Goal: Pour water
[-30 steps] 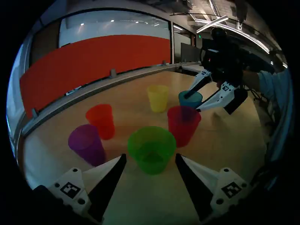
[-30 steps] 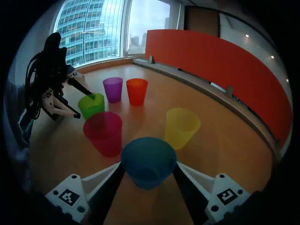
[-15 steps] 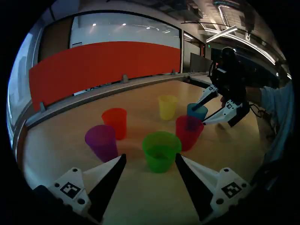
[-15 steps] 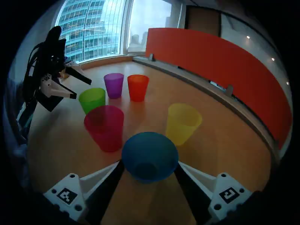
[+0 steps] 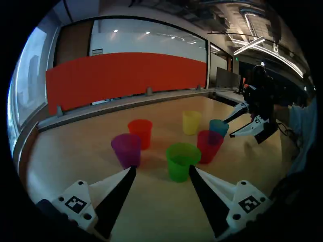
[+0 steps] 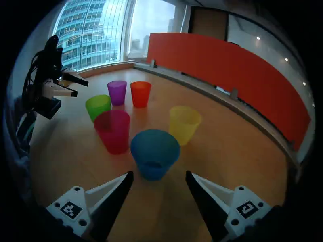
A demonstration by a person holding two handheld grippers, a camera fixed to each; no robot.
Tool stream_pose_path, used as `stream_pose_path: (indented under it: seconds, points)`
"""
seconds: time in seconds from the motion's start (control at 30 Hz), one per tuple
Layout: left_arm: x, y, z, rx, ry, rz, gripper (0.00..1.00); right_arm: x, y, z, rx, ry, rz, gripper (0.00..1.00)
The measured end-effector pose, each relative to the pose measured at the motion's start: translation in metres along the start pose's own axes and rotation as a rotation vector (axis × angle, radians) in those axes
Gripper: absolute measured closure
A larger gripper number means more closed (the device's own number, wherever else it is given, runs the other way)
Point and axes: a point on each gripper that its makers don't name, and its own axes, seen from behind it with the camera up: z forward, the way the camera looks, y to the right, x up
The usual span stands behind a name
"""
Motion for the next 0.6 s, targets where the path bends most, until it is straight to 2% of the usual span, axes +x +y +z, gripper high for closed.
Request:
stream_pose_path:
  seconds: [0.33, 0.6]
  points:
    - [0.011, -0.020, -0.035, 0.118, 0.066, -0.025, 0.02, 0.006, 0.007, -0.039, -0.094, 0.060, 0.031, 0.00]
    - [0.022, -0.038, -0.062, 0.230, 0.135, -0.037, 0.03, 0.017, 0.010, -0.066, -0.217, 0.143, 0.060, 0.00]
